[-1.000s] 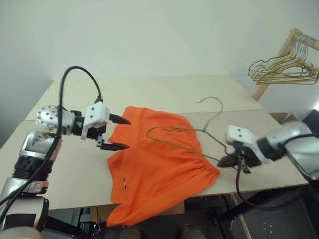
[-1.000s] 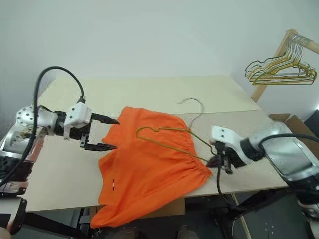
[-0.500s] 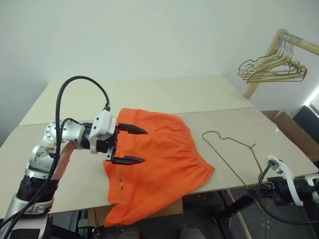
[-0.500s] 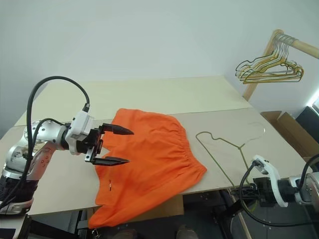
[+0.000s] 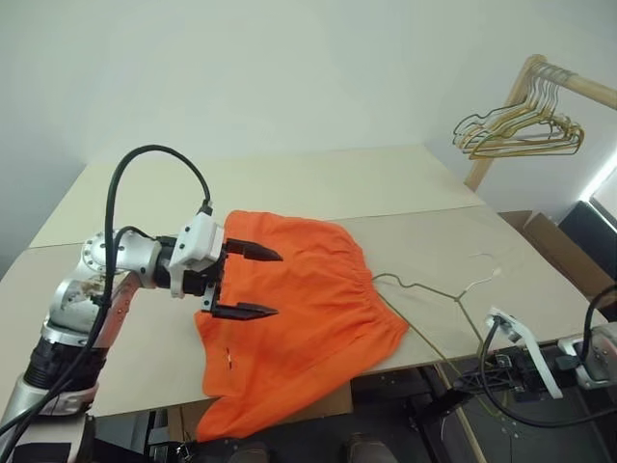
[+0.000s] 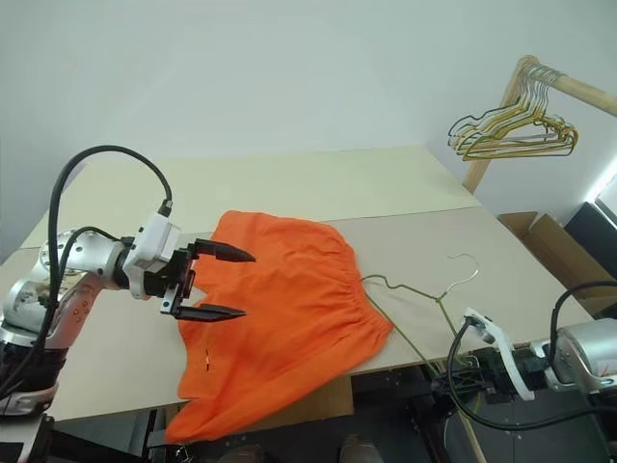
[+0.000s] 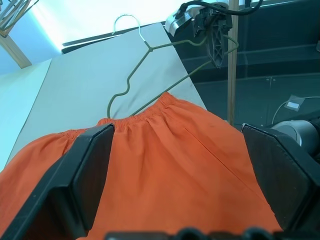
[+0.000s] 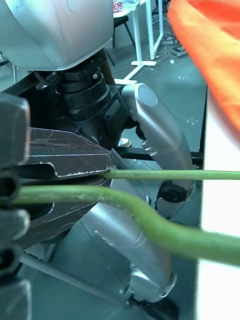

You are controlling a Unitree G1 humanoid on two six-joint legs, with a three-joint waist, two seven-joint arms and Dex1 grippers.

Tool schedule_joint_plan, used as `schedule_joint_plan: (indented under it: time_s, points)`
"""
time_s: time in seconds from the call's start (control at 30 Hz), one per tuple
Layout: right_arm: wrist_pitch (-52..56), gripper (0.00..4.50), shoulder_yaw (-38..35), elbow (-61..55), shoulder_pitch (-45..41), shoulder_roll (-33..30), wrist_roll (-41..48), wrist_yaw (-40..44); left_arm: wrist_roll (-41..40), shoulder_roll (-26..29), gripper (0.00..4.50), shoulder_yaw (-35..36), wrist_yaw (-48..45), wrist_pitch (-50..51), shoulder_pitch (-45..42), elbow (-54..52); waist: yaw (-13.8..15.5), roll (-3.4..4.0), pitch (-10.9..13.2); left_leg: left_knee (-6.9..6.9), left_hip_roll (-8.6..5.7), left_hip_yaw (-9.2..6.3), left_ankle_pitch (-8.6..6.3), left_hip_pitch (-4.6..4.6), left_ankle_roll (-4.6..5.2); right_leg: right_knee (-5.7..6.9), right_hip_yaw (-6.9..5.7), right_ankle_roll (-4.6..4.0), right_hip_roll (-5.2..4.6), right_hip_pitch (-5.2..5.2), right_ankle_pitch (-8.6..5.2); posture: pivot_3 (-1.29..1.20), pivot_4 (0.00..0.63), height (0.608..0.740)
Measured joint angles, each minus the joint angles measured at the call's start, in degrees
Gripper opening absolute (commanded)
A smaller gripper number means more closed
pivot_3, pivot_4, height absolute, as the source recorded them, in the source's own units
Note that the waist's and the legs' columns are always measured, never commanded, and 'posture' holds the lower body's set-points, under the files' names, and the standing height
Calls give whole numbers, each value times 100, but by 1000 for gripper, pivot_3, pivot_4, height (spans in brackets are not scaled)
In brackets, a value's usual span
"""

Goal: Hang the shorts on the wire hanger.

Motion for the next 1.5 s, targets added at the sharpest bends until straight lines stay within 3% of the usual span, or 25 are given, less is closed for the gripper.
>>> schedule_joint_plan:
  time_s: [0.33,0.6,0.97,1.1,1.27,1.5]
  points:
    - [-656,0,236,-476,281,-742,232,914,-104,134,4424,73,18,91,179,-121,162,1,1,0,1,1,0,-3,0,-1,0,1,-1,-5,0,33,0,740]
    - [-615,0,683,126,-511,-37,0,423,-112,135,4424,85,83,90,214,-215,166,1,1,1,0,5,0,-9,0,1,3,0,0,-11,2,56,0,740]
    - [-989,0,1568,-243,-420,-382,-207,857,-109,248,4424,101,105,60,252,-222,324,1,1,3,0,8,0,-12,0,-7,1,2,-2,-11,2,81,0,740]
    - [-1080,0,1730,-21,-751,-470,-366,1047,-96,258,4424,101,106,-52,251,-222,309,1,1,3,2,8,0,-10,0,-6,1,1,0,-12,3,89,0,740]
    - [-1033,0,1779,590,-1249,48,-487,979,-45,262,4424,100,115,-151,296,-225,310,1,1,2,1,10,0,-12,0,-5,2,-1,0,-12,4,102,0,740]
    - [-1093,0,2077,532,-1330,232,-592,1091,5,296,4424,107,118,-189,342,-225,462,1,1,3,0,12,0,-17,0,-9,0,1,-1,-14,5,114,0,740]
